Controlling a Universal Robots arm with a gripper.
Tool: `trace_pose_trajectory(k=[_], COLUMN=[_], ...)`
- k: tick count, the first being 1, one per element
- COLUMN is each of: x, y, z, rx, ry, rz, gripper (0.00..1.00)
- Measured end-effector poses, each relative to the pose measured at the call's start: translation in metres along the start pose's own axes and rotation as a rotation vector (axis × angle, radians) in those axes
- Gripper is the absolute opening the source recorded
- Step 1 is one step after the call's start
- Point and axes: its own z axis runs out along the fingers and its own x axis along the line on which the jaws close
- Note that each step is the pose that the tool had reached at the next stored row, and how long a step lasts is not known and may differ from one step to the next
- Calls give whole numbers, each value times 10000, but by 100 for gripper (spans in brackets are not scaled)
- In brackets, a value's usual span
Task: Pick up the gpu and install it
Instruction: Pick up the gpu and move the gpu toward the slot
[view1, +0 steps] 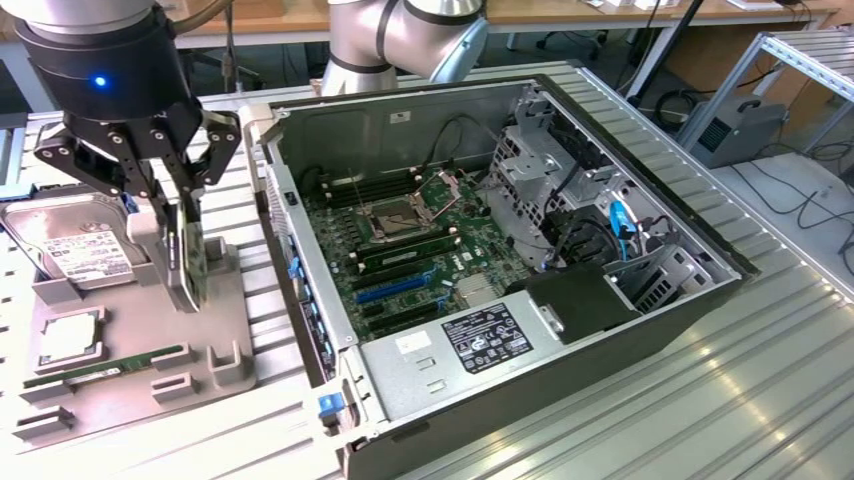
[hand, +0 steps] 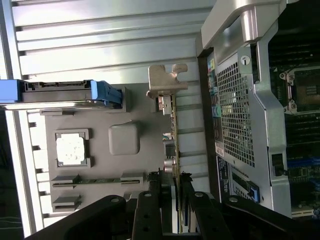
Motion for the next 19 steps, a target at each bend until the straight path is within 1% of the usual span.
trace_pose_trajectory(k=[19], x=[-4], y=[3], z=[-155], rx=[1], ry=[0], rz=[0], gripper=[27])
